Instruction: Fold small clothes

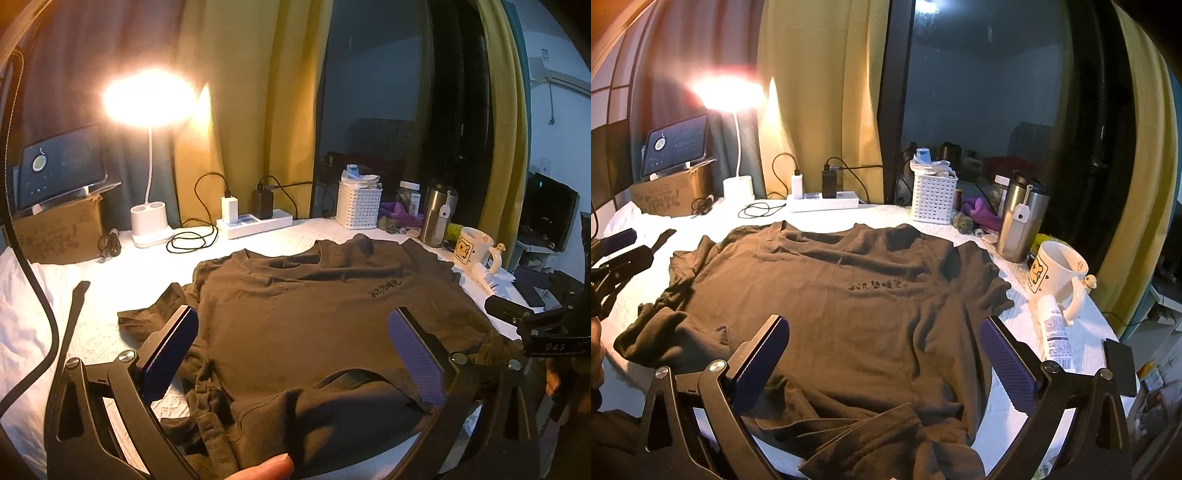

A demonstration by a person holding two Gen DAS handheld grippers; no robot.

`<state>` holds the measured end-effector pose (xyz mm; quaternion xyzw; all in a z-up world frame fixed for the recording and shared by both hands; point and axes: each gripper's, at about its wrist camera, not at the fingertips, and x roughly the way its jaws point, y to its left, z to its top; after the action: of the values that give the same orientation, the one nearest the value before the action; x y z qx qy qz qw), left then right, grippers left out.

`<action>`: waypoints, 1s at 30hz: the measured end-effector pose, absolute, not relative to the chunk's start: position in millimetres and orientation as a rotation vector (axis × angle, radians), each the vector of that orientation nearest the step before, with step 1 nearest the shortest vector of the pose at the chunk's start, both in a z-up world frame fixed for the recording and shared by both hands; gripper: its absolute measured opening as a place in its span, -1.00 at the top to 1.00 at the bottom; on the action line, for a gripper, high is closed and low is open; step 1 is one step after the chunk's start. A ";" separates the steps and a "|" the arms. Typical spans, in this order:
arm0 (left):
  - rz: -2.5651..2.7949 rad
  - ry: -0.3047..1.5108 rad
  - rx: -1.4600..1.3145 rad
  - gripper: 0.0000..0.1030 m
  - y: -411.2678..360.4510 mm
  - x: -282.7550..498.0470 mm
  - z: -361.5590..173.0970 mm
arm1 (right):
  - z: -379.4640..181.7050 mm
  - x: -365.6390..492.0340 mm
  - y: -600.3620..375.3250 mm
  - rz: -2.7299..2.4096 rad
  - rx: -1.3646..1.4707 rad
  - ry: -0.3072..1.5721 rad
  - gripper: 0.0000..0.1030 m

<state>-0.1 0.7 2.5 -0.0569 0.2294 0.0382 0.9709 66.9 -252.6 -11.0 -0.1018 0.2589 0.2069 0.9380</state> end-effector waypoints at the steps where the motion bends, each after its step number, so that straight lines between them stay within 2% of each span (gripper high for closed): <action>1: 0.079 0.464 -0.112 -0.97 0.3 -0.3 2.2 | -11.0 66.8 -252.2 0.422 -0.209 0.529 -1.00; 30: 0.146 0.467 -0.167 -0.97 14.7 -4.7 2.4 | -11.5 66.8 -245.8 0.429 -0.212 0.536 -1.00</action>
<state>-4.7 14.7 2.4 -0.0827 0.2309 0.0723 0.9668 66.8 -245.8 -11.5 -0.1038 0.2624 0.2101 0.9361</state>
